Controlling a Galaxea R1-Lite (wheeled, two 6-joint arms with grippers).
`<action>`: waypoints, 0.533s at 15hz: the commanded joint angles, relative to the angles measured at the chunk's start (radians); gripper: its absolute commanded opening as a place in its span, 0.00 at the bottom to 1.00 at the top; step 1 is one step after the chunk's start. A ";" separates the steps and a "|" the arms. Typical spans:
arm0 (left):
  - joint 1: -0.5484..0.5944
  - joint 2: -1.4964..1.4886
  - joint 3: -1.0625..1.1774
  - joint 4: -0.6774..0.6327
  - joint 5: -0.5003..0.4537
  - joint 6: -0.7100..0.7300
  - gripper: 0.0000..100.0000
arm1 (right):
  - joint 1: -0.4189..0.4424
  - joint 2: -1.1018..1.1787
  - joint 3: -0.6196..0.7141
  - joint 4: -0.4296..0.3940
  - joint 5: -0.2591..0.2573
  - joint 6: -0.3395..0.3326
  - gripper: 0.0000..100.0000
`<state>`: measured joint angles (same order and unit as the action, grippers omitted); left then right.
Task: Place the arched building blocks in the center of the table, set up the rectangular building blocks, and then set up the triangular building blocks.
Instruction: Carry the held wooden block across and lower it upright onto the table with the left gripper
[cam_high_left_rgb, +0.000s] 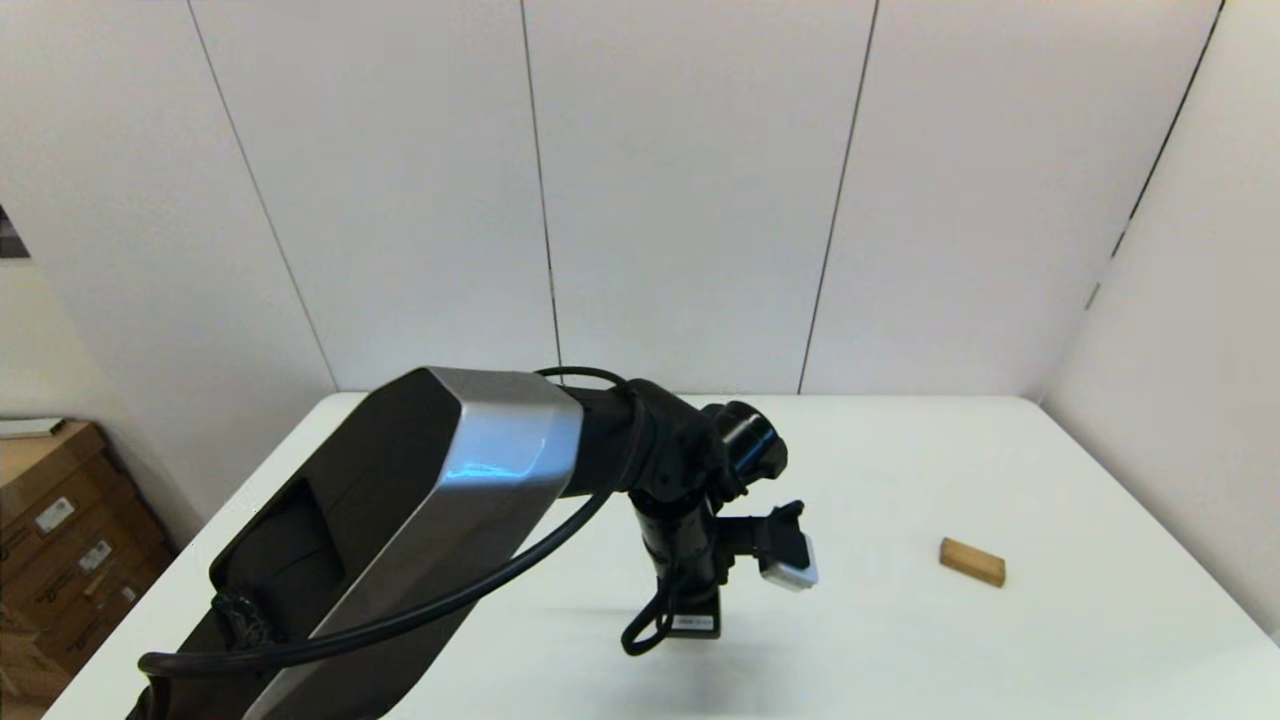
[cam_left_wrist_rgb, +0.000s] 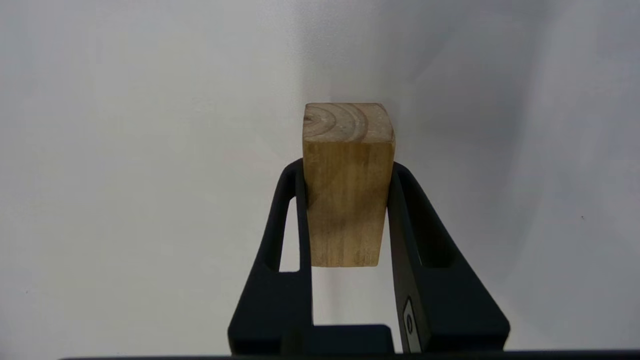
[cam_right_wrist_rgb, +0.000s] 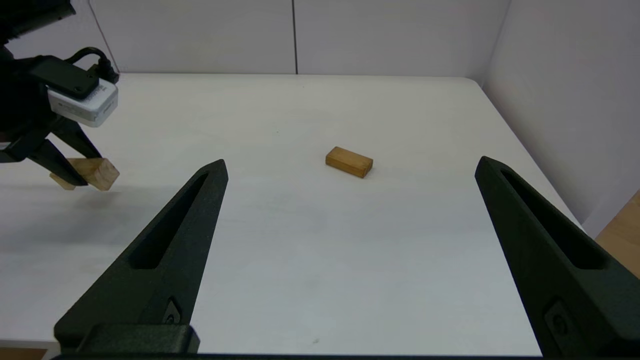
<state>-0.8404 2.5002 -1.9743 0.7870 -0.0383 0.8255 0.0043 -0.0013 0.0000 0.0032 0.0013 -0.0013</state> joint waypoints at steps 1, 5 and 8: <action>0.003 0.009 -0.002 0.001 0.000 0.006 0.00 | 0.000 0.000 0.002 0.000 0.000 0.000 1.00; 0.017 0.025 -0.002 -0.069 0.000 0.014 0.00 | 0.000 0.000 0.002 0.000 0.000 0.000 1.00; 0.026 0.028 -0.002 -0.077 0.000 0.017 0.00 | 0.000 0.000 0.002 0.000 0.000 0.000 1.00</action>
<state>-0.8202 2.5232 -1.9757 0.7066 -0.0385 0.8366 0.0043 -0.0013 0.0000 0.0032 0.0017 -0.0013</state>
